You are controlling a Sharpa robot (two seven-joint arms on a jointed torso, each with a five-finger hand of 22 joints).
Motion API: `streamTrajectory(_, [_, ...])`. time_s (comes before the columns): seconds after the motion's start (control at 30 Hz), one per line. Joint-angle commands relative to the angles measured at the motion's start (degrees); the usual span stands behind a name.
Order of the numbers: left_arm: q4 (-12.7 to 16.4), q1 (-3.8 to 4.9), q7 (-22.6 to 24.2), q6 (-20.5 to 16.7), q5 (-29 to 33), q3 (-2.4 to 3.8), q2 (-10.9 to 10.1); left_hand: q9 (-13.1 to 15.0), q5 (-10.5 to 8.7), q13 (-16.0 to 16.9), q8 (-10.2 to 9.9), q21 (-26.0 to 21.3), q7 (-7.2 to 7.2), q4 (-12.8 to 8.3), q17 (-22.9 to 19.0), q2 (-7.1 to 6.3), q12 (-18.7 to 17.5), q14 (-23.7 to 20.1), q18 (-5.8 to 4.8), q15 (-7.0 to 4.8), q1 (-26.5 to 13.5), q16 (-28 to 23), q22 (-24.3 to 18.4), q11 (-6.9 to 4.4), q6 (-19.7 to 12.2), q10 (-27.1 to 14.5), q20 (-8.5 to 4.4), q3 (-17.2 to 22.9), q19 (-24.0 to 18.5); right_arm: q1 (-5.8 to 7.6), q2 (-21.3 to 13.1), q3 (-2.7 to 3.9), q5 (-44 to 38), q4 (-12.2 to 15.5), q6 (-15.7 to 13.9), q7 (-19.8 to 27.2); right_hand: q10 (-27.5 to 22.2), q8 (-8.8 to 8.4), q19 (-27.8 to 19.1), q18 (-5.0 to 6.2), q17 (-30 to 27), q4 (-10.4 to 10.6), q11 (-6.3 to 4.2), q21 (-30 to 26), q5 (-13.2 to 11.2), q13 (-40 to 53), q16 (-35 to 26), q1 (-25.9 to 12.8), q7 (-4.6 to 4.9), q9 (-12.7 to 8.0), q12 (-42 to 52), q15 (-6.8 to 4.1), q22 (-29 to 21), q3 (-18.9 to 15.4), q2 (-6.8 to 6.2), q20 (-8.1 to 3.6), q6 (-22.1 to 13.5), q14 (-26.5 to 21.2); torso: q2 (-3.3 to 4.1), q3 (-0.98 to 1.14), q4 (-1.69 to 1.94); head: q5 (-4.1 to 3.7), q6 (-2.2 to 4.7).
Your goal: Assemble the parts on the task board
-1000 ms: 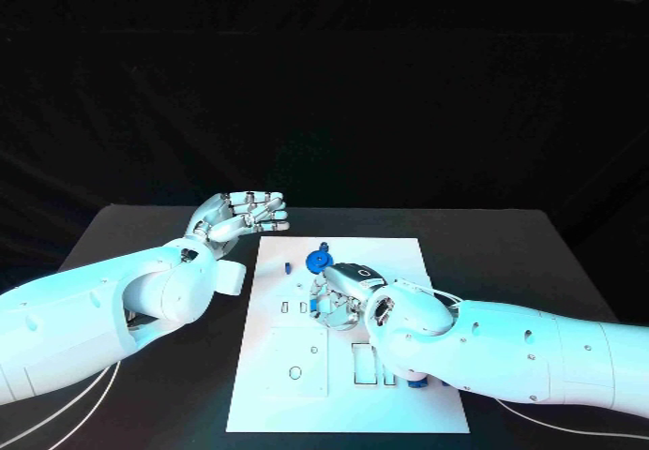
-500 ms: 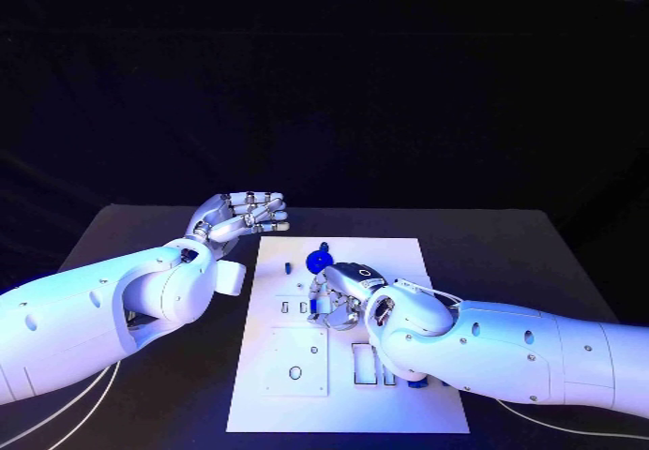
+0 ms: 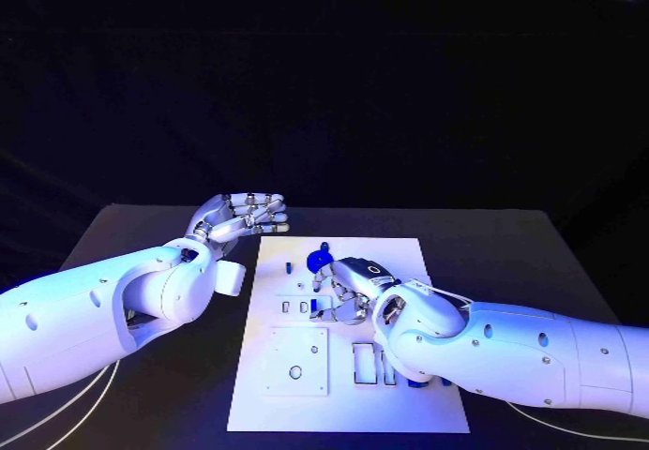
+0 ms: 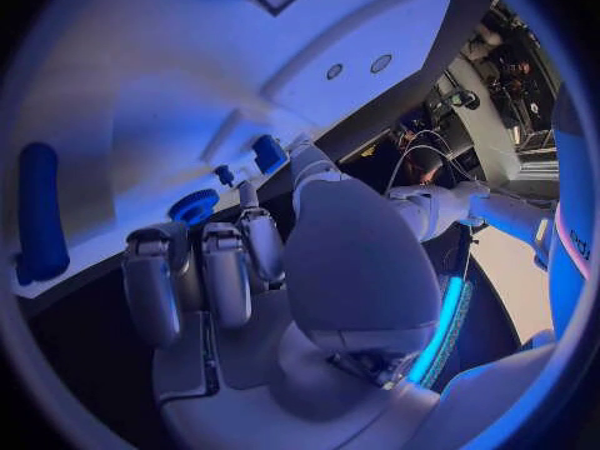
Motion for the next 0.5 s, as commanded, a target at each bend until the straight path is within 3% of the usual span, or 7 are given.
streamTrajectory(0.03, [-0.2,0.03,-3.9,2.0,-2.6,0.03,0.1,-0.2,-0.31,0.2,-0.2,0.8,1.05,0.4,0.7,-0.15,0.6,1.7,0.8,-0.2,-1.7,1.2,0.2,-0.02,-0.4,1.0,-0.29,-0.9,0.5,0.34,-1.4,0.16,0.7,1.5,-4.8,3.9,-0.3,-0.7,6.0,-0.39,11.8,0.1,0.34,0.3,0.4,1.7,-0.3,0.8,0.29,-0.5,0.0,0.55,15.1,-1.2,0.03,0.54,-1.2,5.2,-0.14,0.09,-0.09,0.3,0.05])
streamTrajectory(0.27, [-1.9,0.04,-12.2,5.3,-10.5,0.02,0.6,2.2,-0.1,2.9,6.1,5.3,0.26,5.4,7.5,0.78,7.8,8.5,0.79,-2.65,-7.3,10.8,2.1,-1.63,-0.6,4.6,-2.83,-5.0,6.9,2.99,-7.1,0.49,12.8,5.5,-4.2,11.5,0.6,0.96,6.0,-0.39,11.7,-0.2,0.01,0.3,4.5,2.8,-0.3,2.9,-0.17,-0.4,1.0,0.38,15.1,-0.1,1.84,0.55,0.8,5.2,-0.65,0.14,-0.24,0.68,-0.13])
streamTrajectory(0.3, [-2.1,0.06,-14.0,5.9,-12.7,0.03,0.6,3.5,-0.16,4.8,8.9,7.8,-0.72,5.2,10.7,1.03,11.6,11.2,0.8,-3.89,-8.5,15.9,3.4,-2.76,-0.6,6.7,-3.98,-5.6,9.5,3.68,-8.4,0.54,15.4,6.2,-3.8,12.4,0.6,1.32,6.0,-0.39,11.8,-0.1,-0.07,0.3,4.8,2.8,-0.3,2.8,-0.28,-0.3,1.0,0.32,15.1,-0.2,1.9,0.5,1.2,5.2,-0.77,0.19,-0.31,0.8,-0.16])
streamTrajectory(0.33, [-2.3,0.07,-15.1,6.3,-14.1,0.03,0.7,7.5,-0.04,10.4,17.0,12.6,-1.18,4.0,19.1,2.2,20.3,7.1,-0.21,-4.3,-10.6,27.3,6.6,-3.72,-4.8,3.3,-5.84,-6.4,9.4,4.08,-9.2,0.57,16.8,6.6,-3.5,12.7,0.6,1.4,6.0,-0.39,11.8,-0.1,-0.09,0.3,4.9,2.8,-0.3,2.8,-0.3,-0.3,1.0,0.3,15.1,-0.2,1.92,0.49,1.3,5.2,-0.91,0.25,-0.35,0.9,-0.34])
streamTrajectory(0.4, [-2.6,0.11,-18.1,7.7,-17.4,0.04,0.7,9.2,-0.07,13.3,20.3,16.3,-2.48,5.3,22.0,1.98,25.3,10.1,0.42,-5.88,-12.1,33.1,8.8,-4.69,-4.6,5.3,-6.4,-7.0,11.5,4.96,-10.8,0.61,19.5,7.3,-2.9,13.2,0.6,1.58,6.0,-0.39,11.7,-0.1,-0.14,0.3,5.0,2.8,-0.3,2.7,-0.36,-0.3,1.1,0.26,15.1,-0.2,2.01,0.46,1.4,5.2,-1.11,0.37,-0.43,1.14,-0.47])
streamTrajectory(0.43, [-2.7,0.13,-19.7,8.6,-18.9,0.04,0.7,12.1,0.16,18.9,26.0,22.9,-2.87,5.6,26.7,2.29,33.5,8.7,0.09,-6.44,-12.6,41.4,13.4,-5.34,-7.7,1.8,-6.97,-7.0,10.2,5.35,-11.4,0.62,20.5,7.5,-2.7,13.4,0.7,1.73,6.0,-0.39,11.7,-0.1,-0.18,0.3,5.1,2.9,-0.3,2.6,-0.4,-0.3,1.2,0.23,15.1,-0.2,2.07,0.43,1.5,5.2,-1.16,0.4,-0.45,1.22,-0.54])
streamTrajectory(0.5, [-2.9,0.28,-24.3,11.4,-22.8,0.05,0.8,14.6,0.45,24.2,31.3,37.7,-3.98,5.5,48.3,3.25,41.9,21.9,-0.22,-7.26,-15.6,63.3,25.7,-6.0,-9.9,-0.8,-8.01,-8.0,12.9,6.22,-13.0,0.65,22.7,7.8,-2.2,13.6,0.7,1.82,6.0,-0.39,11.8,-0.1,-0.2,0.3,5.2,2.9,-0.3,2.5,-0.43,-0.3,1.1,0.21,15.1,-0.2,2.12,0.41,1.6,5.2,-1.36,0.58,-0.56,1.46,-0.63])
